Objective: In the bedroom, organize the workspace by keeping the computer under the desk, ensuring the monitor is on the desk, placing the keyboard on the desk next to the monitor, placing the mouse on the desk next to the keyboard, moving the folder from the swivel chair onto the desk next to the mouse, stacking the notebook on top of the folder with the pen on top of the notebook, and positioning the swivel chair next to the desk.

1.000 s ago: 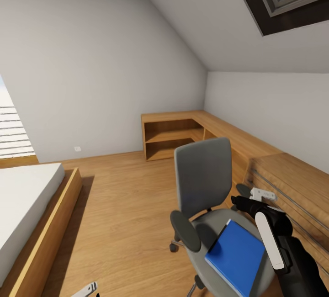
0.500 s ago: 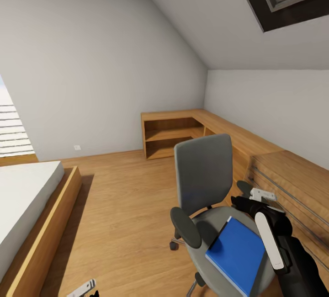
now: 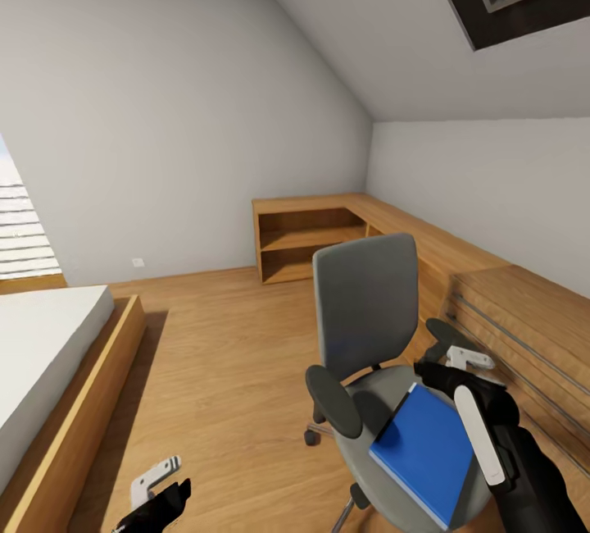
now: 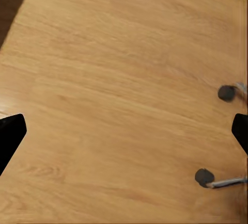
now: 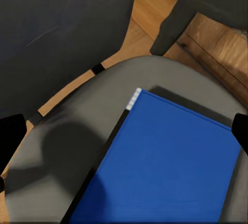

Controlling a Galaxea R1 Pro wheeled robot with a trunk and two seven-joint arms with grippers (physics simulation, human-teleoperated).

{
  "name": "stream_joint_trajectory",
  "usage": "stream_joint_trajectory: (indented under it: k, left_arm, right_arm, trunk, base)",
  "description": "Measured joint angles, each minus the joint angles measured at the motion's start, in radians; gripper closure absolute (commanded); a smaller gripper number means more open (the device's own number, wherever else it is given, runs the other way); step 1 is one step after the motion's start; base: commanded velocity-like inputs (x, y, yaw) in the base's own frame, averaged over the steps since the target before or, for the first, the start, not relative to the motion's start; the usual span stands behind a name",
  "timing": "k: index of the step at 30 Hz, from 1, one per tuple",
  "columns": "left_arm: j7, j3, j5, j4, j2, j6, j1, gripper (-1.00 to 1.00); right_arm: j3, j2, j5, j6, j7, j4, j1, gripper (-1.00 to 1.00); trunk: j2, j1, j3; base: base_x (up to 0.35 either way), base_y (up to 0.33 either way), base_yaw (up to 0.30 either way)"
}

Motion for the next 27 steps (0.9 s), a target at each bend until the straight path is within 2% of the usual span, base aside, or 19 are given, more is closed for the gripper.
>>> stream_joint_trajectory:
  k: [3, 4, 7, 8, 10, 11, 13, 14, 18, 24, 27]
  left_arm:
    - [0.003, 0.004, 0.000, -0.069, -0.002, 0.051, 0.000, -1.00]
    - [0.008, 0.006, 0.000, -0.113, -0.006, 0.097, 0.000, -1.00]
    - [0.027, 0.007, 0.000, -0.172, -0.020, 0.177, 0.001, -1.00]
    - [0.045, 0.007, -0.001, -0.202, -0.036, 0.220, 0.001, -1.00]
    - [0.067, 0.008, -0.002, -0.228, -0.055, 0.251, 0.001, -1.00]
    - [0.091, 0.008, -0.002, -0.246, -0.073, 0.270, 0.000, -1.00]
    - [0.115, 0.008, -0.002, -0.259, -0.087, 0.283, 0.000, -1.00]
    - [0.132, 0.008, -0.002, -0.267, -0.097, 0.291, -0.001, -1.00]
    - [0.153, 0.006, -0.004, -0.277, -0.110, 0.299, -0.002, -1.00]
    - [0.159, 0.011, -0.008, -0.279, -0.110, 0.296, -0.002, -1.00]
    - [0.161, 0.011, -0.010, -0.275, -0.110, 0.295, -0.002, -1.00]
  right_arm:
    - [0.000, -0.001, 0.000, 0.000, 0.000, 0.014, -0.001, -1.00]
    - [0.000, -0.001, 0.000, 0.000, 0.000, 0.029, -0.002, -1.00]
    - [0.000, -0.003, 0.000, -0.001, 0.001, 0.072, -0.007, -1.00]
    - [0.000, -0.004, 0.001, -0.001, 0.001, 0.112, -0.017, -1.00]
    - [0.000, -0.005, 0.002, -0.003, 0.001, 0.160, -0.039, -1.00]
    - [0.000, -0.007, 0.006, -0.009, 0.001, 0.206, -0.070, -1.00]
    - [0.000, -0.009, 0.015, -0.021, 0.001, 0.255, -0.107, -1.00]
    - [0.000, -0.013, 0.028, -0.040, 0.002, 0.308, -0.144, -1.00]
    - [0.000, -0.025, 0.077, -0.123, 0.005, 0.479, -0.245, -1.00]
    - [0.003, -0.027, 0.103, -0.173, 0.007, 0.555, -0.286, -1.00]
    - [0.027, -0.026, 0.122, -0.177, 0.007, 0.562, -0.289, -1.00]
  trunk:
    - [-0.021, 0.012, -0.009]
    - [-0.028, 0.015, -0.013]
    - [-0.049, 0.027, -0.022]
    - [-0.056, 0.031, -0.025]
    - [-0.070, 0.038, -0.031]
    - [-0.077, 0.042, -0.034]
    - [-0.091, 0.050, -0.041]
    - [-0.098, 0.054, -0.044]
    - [-0.105, 0.058, -0.047]
    - [-0.105, 0.058, -0.047]
    - [-0.105, 0.057, -0.047]
  base:
    - [0.000, 0.000, 0.000]
    - [0.000, 0.000, 0.000]
    - [0.000, 0.000, 0.000]
    - [0.000, 0.000, 0.000]
    - [0.000, 0.000, 0.000]
    - [0.000, 0.000, 0.000]
    - [0.000, 0.000, 0.000]
    - [0.000, 0.000, 0.000]
    - [0.000, 0.000, 0.000]
    - [0.001, 0.000, 0.000]
    - [0.099, 0.000, 0.000]
